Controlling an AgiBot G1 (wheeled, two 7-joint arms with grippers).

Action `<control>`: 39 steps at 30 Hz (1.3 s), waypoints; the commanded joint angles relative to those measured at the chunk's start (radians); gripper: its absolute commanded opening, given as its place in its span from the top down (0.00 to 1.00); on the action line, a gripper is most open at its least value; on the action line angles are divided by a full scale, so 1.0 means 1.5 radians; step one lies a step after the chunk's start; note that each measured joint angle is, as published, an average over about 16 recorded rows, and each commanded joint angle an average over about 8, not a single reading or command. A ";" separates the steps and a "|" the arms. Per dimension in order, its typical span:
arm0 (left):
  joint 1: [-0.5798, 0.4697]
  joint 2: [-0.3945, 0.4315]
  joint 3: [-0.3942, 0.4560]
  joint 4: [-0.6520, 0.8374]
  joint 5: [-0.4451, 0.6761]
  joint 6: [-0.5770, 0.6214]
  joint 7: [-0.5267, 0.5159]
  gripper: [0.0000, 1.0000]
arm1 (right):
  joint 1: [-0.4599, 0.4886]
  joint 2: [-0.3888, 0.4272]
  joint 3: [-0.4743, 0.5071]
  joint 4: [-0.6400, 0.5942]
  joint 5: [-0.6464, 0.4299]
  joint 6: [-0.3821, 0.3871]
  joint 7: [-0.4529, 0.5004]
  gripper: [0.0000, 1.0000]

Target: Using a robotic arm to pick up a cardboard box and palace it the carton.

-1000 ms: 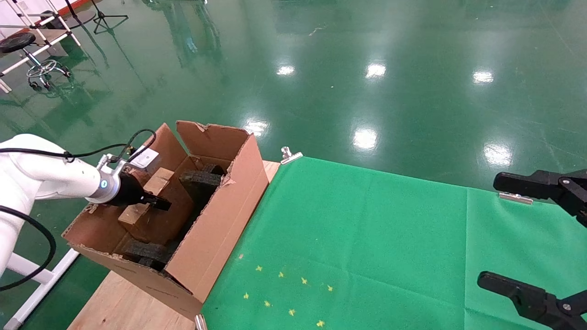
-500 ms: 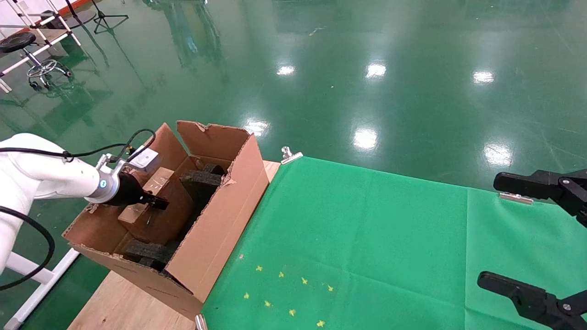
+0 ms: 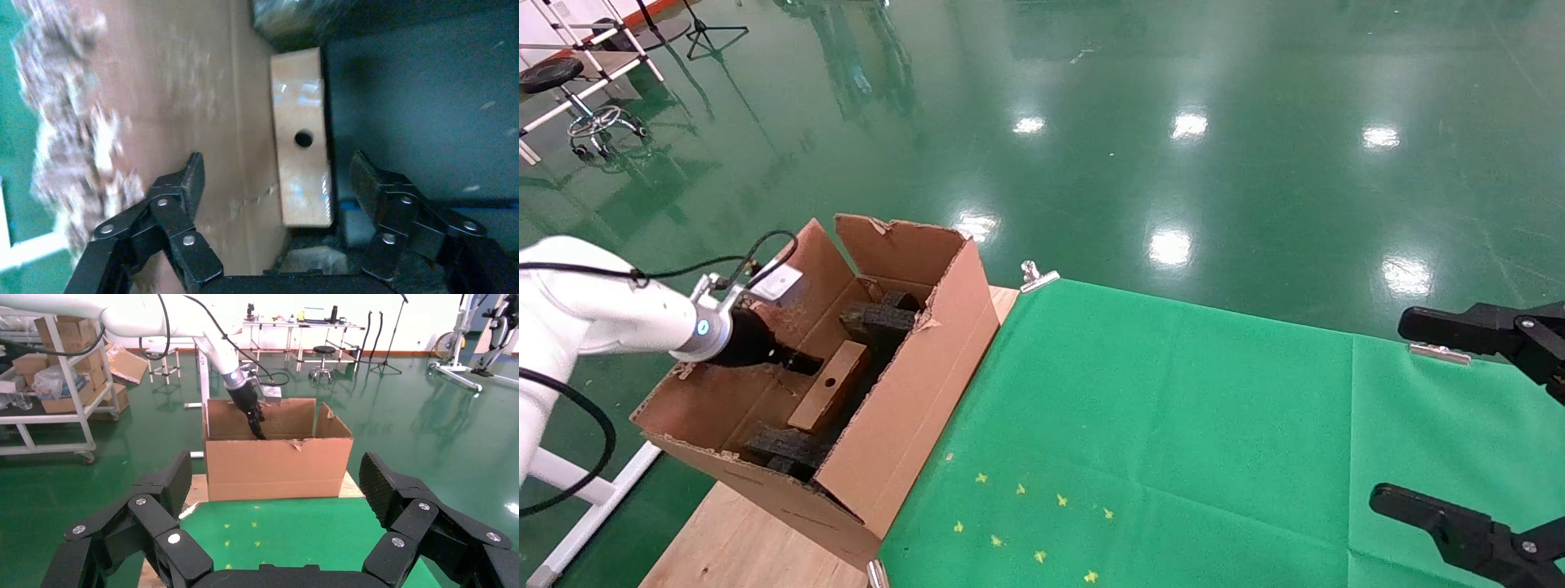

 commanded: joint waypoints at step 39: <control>0.034 -0.124 -0.118 -0.294 -0.299 0.289 0.098 0.00 | 0.000 0.000 0.000 0.000 0.000 0.000 0.000 0.00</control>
